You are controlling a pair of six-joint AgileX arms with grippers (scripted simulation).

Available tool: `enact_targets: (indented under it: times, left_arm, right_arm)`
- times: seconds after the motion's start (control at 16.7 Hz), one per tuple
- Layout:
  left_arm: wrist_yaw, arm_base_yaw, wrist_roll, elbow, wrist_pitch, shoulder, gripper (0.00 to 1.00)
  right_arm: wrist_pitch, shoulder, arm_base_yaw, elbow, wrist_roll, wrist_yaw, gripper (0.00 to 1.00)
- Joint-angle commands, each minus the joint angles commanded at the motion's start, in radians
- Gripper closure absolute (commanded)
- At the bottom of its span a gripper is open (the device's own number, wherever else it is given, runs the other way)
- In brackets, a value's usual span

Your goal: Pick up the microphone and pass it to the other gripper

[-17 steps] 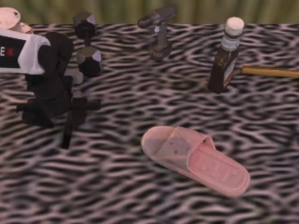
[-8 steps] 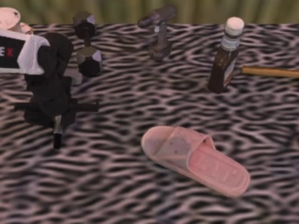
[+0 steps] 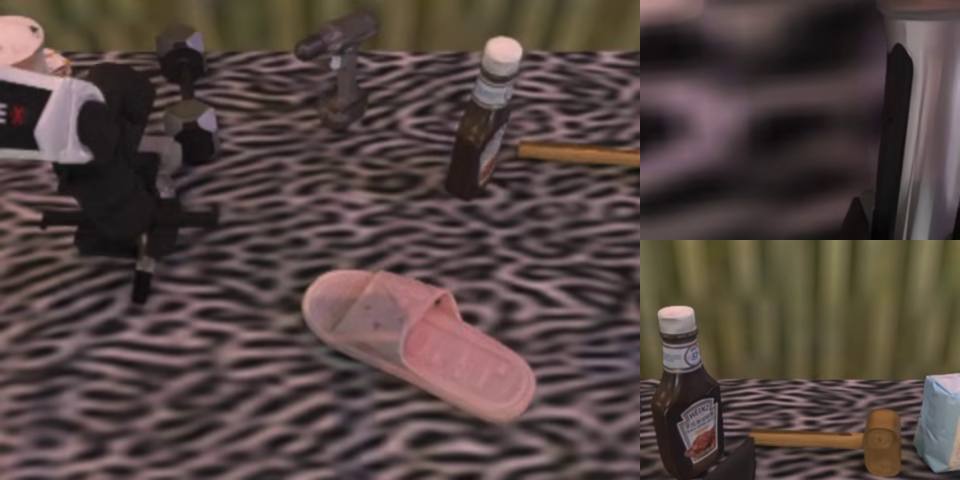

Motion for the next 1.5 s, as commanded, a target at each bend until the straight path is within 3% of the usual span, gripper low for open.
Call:
enact_targets:
  times: [0.3,0.96,1.2,1.5]
  left_arm:
    - [0.147,0.014,0.035,-0.079,0.322,-0.055,1.0]
    - [0.538,0.056,0.133,-0.349,1.253,-0.273,1.0]
    - [0.608,0.065,0.157,-0.394,1.392,-0.336,1.0]
    - [0.609,0.06,0.159,-0.392,1.398,-0.337,1.0]
  right_arm:
    - [0.0,0.0,0.0,0.0,0.0,0.0,0.0]
    - [0.0,0.0,0.0,0.0,0.0,0.0,0.0]
    - [0.0,0.0,0.0,0.0,0.0,0.0,0.0]
    - [0.0,0.0,0.0,0.0,0.0,0.0,0.0]
